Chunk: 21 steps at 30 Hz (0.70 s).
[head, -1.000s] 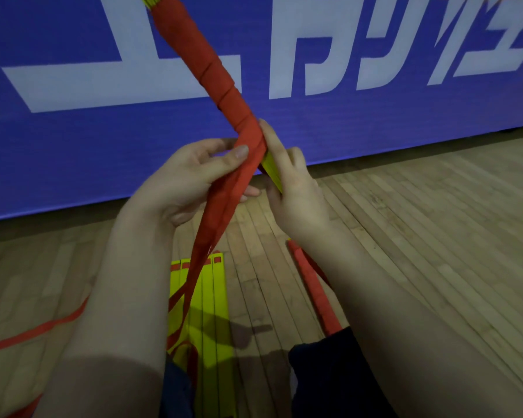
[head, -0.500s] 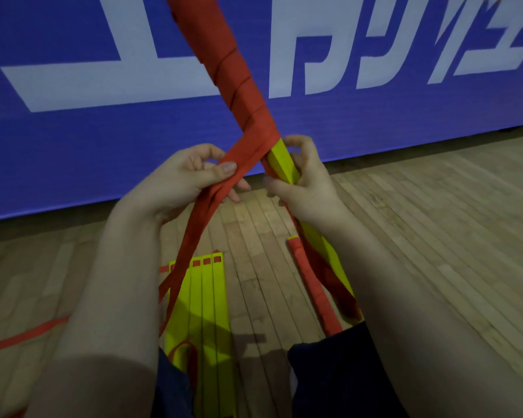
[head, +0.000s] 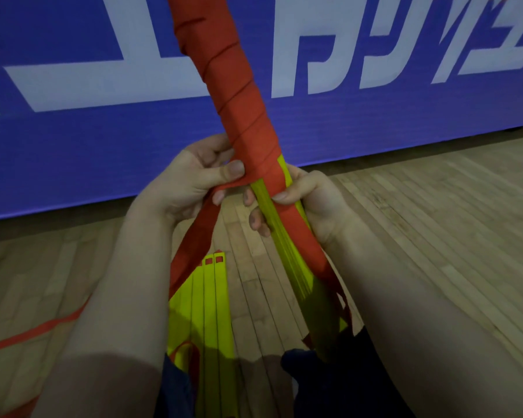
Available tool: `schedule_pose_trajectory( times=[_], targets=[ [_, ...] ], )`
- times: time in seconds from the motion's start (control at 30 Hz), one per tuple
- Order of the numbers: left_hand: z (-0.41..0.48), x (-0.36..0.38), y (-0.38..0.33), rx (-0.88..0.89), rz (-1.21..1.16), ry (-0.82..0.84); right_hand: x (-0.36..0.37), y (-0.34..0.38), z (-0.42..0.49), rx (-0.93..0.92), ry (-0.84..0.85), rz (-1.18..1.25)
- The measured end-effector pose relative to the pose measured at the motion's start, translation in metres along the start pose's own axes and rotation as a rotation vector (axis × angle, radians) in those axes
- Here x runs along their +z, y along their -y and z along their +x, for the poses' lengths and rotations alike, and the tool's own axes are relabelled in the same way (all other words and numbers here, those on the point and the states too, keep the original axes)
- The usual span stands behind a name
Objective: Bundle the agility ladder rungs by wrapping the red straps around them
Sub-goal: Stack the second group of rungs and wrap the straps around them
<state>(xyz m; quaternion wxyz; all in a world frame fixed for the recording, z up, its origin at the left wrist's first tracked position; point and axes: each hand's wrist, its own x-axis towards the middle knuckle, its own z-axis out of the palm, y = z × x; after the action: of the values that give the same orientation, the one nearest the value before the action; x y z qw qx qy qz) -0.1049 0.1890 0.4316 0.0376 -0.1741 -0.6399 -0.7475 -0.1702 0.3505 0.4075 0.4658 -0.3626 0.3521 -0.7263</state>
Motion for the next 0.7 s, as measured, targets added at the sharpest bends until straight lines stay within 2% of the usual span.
schedule_pose_trajectory(
  times=[0.07, 0.17, 0.27, 0.4, 0.47, 0.53, 0.6, 0.7],
  targets=[
    [0.000, -0.005, 0.001, -0.008, -0.016, 0.092, -0.001, -0.004, 0.003, 0.042, 0.074, 0.074],
    [0.001, -0.006, 0.002, -0.032, 0.003, 0.108, -0.002, -0.009, 0.005, 0.099, 0.098, 0.121],
    [0.000, 0.001, 0.001, -0.028, -0.009, 0.023, -0.001, -0.006, 0.005, 0.169, -0.073, 0.054],
    [0.004, -0.003, 0.004, 0.027, -0.028, -0.226, 0.005, 0.001, 0.008, 0.148, -0.296, -0.146],
    [0.008, -0.005, 0.006, 0.022, -0.030, -0.365, 0.004, -0.003, 0.011, 0.046, -0.466, -0.339],
    [0.011, -0.003, 0.006, 0.009, -0.017, -0.473, 0.004, -0.010, 0.012, -0.088, -0.595, -0.647],
    [0.015, -0.001, 0.008, 0.026, 0.012, -0.577, 0.002, -0.016, 0.011, -0.202, -0.662, -0.903],
    [0.020, 0.009, 0.009, 0.053, 0.106, -0.694, -0.003, -0.023, 0.013, -0.220, -0.679, -1.252]
  ],
)
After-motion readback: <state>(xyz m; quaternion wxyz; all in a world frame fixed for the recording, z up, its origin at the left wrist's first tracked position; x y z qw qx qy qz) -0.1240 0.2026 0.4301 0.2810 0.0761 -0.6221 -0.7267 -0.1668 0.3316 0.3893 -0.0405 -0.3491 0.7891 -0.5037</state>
